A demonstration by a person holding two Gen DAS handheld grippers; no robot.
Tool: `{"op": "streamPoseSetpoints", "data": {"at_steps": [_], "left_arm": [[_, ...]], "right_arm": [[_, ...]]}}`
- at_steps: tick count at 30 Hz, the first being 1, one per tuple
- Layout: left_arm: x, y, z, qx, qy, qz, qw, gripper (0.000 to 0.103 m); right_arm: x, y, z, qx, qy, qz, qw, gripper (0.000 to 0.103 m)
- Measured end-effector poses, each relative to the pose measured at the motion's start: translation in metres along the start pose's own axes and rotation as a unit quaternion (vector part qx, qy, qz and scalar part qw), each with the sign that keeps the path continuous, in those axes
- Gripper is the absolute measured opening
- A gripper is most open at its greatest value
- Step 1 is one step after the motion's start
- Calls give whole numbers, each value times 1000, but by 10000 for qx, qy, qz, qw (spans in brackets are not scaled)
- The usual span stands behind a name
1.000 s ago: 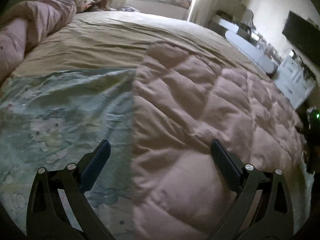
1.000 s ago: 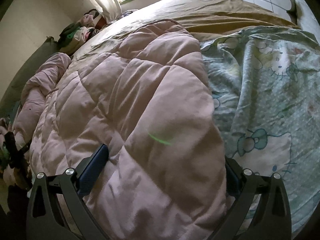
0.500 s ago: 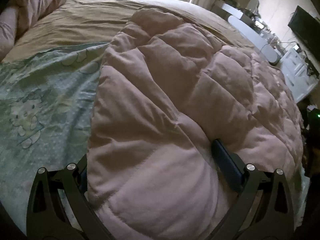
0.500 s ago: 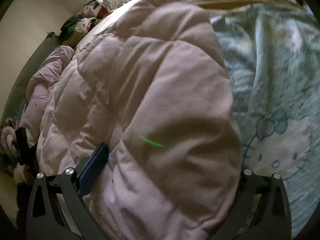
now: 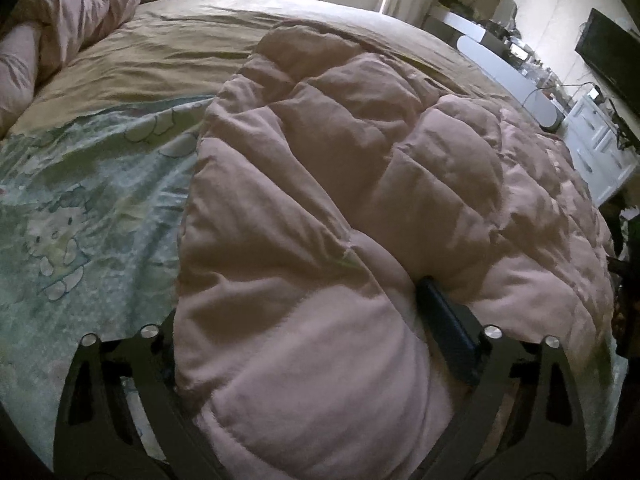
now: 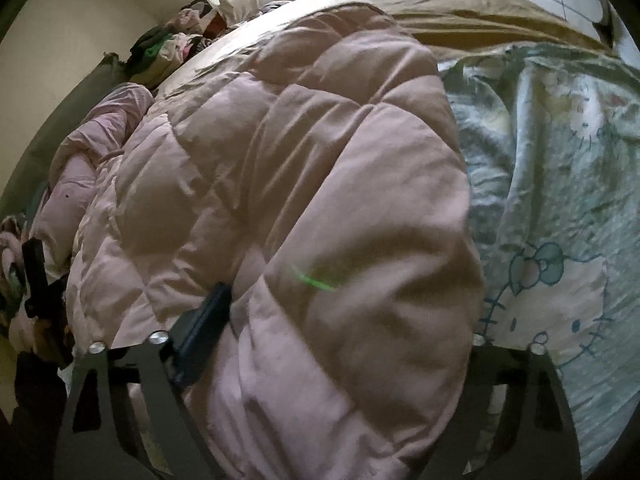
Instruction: Fold large clothes
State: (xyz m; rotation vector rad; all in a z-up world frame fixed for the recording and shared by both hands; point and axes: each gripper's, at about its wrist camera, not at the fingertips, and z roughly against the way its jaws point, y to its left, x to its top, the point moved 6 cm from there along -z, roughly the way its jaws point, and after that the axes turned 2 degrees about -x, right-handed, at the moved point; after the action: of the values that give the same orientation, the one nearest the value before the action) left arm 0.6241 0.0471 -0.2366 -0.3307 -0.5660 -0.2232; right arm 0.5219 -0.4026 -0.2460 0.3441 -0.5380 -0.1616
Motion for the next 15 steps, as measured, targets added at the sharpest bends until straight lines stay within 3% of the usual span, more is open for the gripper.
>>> {"op": "streamPoseSetpoints", "data": {"at_steps": [11,15], "left_arm": [[-2,5,19,38,-227,69,9997,50],[-1,4,25,217,-273,-6,9994,40]], "right_arm": [[-4,2,19,-86,-364,41,9993,47],[-4,6,26,-122,-509,52,9986,40]]}}
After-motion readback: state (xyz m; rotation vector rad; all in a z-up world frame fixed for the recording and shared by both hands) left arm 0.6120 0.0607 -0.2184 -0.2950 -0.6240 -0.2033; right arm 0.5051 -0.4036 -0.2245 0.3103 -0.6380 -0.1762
